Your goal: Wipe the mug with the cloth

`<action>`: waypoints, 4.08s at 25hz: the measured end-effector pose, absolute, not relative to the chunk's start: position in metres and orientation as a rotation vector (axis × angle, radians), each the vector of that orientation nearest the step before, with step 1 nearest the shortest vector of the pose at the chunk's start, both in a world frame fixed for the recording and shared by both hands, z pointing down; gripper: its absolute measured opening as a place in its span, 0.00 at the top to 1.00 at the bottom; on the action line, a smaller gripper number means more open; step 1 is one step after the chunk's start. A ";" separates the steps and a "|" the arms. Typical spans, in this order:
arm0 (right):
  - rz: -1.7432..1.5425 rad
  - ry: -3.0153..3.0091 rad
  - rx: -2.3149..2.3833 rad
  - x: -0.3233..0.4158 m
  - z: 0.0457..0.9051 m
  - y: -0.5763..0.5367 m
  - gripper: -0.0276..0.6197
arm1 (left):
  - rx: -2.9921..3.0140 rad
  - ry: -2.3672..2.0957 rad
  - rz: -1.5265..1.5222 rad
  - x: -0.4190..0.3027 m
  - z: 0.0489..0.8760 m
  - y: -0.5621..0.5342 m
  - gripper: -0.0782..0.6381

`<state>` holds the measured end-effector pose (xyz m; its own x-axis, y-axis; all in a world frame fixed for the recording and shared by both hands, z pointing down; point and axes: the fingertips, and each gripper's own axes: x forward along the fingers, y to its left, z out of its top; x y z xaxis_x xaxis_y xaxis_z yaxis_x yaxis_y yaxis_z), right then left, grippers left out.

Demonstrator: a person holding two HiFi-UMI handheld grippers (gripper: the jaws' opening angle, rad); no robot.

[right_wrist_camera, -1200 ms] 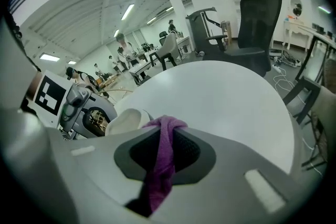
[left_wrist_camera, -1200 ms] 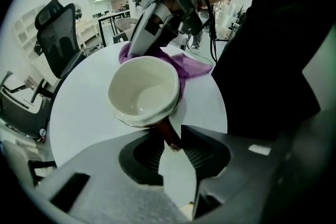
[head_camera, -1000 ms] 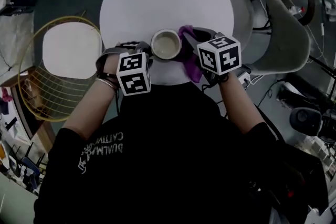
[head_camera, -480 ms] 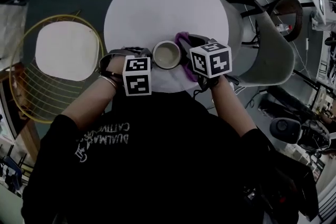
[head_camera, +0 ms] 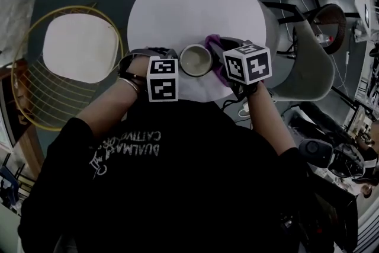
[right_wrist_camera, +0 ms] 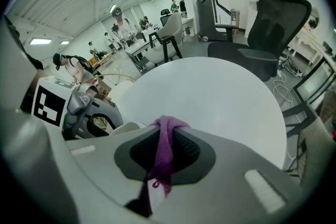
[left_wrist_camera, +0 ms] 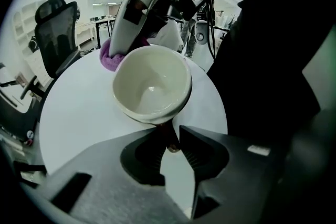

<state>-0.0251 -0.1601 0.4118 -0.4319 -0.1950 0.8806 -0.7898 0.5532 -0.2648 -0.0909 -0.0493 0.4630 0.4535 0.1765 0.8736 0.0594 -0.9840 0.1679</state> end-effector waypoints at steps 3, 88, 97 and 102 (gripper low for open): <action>0.856 -1.922 0.780 -0.025 0.413 -0.160 0.89 | 2.585 0.230 1.588 -0.092 0.463 -0.052 0.78; 0.520 -1.965 0.530 -0.118 0.419 -0.105 0.89 | 2.454 -0.098 1.293 -0.082 0.465 -0.067 0.77; 0.552 -1.890 0.476 -0.118 0.426 -0.102 0.89 | 2.457 -0.087 1.273 -0.083 0.467 -0.064 0.77; 0.587 -1.790 0.405 -0.119 0.429 -0.102 0.89 | 2.473 -0.106 1.258 -0.085 0.466 -0.066 0.77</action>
